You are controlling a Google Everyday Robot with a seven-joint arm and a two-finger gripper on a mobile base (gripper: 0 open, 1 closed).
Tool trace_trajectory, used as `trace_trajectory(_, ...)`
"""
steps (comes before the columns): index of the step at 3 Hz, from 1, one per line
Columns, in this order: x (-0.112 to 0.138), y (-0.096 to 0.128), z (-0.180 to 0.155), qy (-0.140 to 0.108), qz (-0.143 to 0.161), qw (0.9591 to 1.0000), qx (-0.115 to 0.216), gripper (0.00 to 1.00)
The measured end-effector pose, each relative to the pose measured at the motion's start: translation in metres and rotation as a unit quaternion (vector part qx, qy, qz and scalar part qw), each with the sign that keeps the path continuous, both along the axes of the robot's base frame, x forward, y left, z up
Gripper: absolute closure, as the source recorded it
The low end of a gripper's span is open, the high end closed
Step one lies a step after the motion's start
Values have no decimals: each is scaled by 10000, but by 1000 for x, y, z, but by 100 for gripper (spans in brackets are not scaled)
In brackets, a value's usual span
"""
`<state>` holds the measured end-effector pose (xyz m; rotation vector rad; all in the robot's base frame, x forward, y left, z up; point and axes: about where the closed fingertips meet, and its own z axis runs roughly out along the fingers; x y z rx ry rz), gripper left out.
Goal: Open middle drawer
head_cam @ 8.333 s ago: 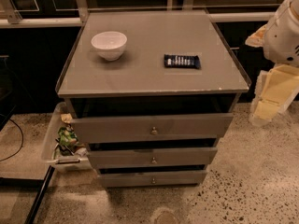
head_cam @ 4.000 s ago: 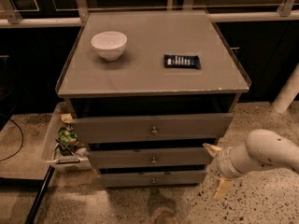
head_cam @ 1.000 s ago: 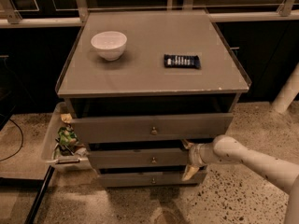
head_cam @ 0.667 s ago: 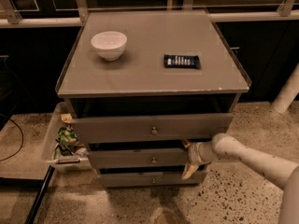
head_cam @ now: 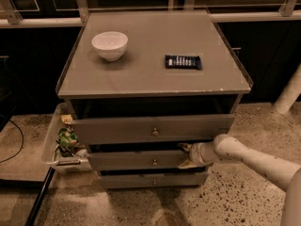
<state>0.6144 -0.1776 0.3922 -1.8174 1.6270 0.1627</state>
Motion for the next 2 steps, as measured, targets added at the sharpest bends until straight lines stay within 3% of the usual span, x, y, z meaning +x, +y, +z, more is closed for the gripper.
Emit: trace_trajectory(2,-1,4,5,16,73,10000,3,87)
